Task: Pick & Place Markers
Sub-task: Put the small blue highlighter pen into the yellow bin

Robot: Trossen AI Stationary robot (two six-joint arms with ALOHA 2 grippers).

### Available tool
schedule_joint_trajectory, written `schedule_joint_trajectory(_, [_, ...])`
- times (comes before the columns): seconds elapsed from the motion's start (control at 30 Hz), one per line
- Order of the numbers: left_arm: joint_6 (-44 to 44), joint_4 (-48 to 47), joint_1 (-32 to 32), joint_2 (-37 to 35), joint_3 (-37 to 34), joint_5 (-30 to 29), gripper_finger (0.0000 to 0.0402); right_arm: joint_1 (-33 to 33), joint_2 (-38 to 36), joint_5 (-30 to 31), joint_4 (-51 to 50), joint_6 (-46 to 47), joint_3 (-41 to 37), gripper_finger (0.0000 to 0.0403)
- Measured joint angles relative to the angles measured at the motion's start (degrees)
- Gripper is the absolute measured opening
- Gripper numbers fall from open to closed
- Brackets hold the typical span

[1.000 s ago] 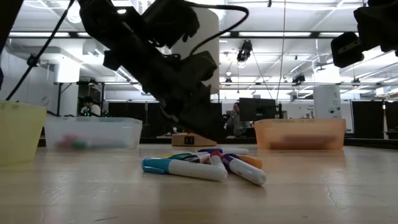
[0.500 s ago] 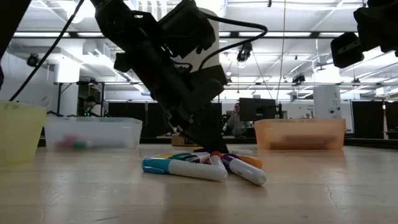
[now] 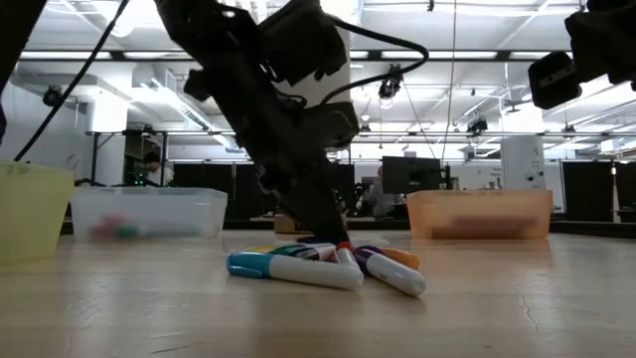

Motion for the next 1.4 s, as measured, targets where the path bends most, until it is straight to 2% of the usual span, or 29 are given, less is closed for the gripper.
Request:
schedule_joint_trajectory(0.2, [2.0,-10.0,-0.4,-7.9,0.5,0.6,0.0028,0.0,0.0,0.0,0.0,0.0,0.0,0.0009])
schedule_joint_trajectory(0.37, [-1.2,-20.9,-3.0,-17.3,0.1,0.5,0.0028,0.0,0.0,0.0,0.0,0.0,0.0,0.0009])
schedule_joint_trajectory(0.53, [-9.6,-35.1,-8.9,-27.4,0.1,0.0,0.0028,0.0,0.0,0.0,0.0,0.0,0.0,0.0009])
schedule_joint_trajectory(0.63, [-17.5,-44.5,-14.2,-31.9,0.0,-3.4,0.0031,0.0,0.0,0.0,0.0,0.0,0.0,0.0009])
schedule_joint_trajectory(0.73, [-25.4,-49.6,-20.4,-34.8,0.0,-8.5,0.0032,0.0,0.0,0.0,0.0,0.0,0.0,0.0009])
schedule_joint_trajectory(0.97, [-42.8,-50.8,-33.4,-35.4,-0.3,-13.9,0.0033,0.0,0.0,0.0,0.0,0.0,0.0,0.0009])
schedule_joint_trajectory(1.1, [-52.2,-51.1,-39.5,-33.6,-3.6,-15.3,0.0034,0.0,0.0,0.0,0.0,0.0,0.0,0.0009])
schedule_joint_trajectory(1.2, [-60.5,-50.5,-42.7,-32.5,-7.2,-13.9,0.0034,0.0,0.0,0.0,0.0,0.0,0.0,0.0009])
schedule_joint_trajectory(1.27, [-64.5,-49.1,-43.9,-32.1,-9.5,-10.3,0.0034,0.0,0.0,0.0,0.0,0.0,0.0,0.0009])
schedule_joint_trajectory(1.4, [-67.6,-44.7,-44.8,-32.1,-13.4,-6.3,0.0035,0.0,0.0,0.0,0.0,0.0,0.0,0.0009])
